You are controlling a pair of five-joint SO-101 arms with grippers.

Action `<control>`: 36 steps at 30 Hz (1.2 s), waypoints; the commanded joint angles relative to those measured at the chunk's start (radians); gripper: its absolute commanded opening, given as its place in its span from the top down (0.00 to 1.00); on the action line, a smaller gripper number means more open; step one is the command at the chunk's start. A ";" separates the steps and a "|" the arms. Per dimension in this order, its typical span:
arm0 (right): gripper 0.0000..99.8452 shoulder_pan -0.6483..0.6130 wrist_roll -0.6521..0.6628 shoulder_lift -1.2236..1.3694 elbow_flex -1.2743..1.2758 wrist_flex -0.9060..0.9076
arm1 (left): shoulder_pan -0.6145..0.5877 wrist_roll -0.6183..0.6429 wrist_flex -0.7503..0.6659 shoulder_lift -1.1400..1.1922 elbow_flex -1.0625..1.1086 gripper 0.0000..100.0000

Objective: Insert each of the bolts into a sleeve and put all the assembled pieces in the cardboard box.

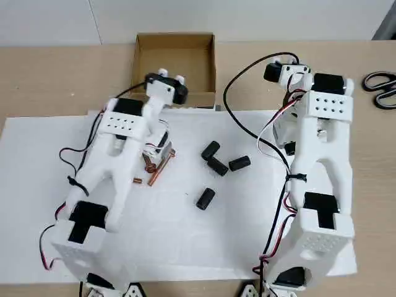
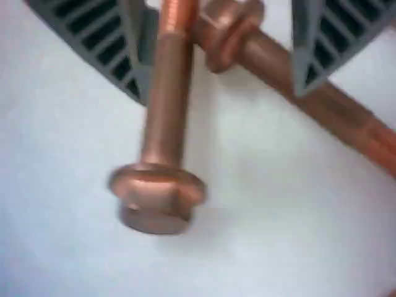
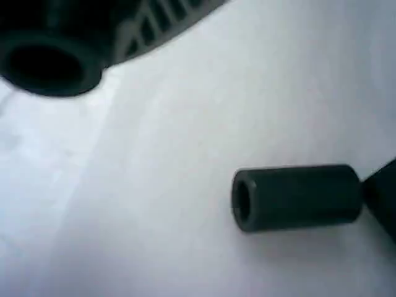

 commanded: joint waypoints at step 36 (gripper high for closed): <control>1.00 0.005 -0.040 -0.067 0.017 -0.015 | 0.063 0.005 -0.078 0.089 -0.042 0.85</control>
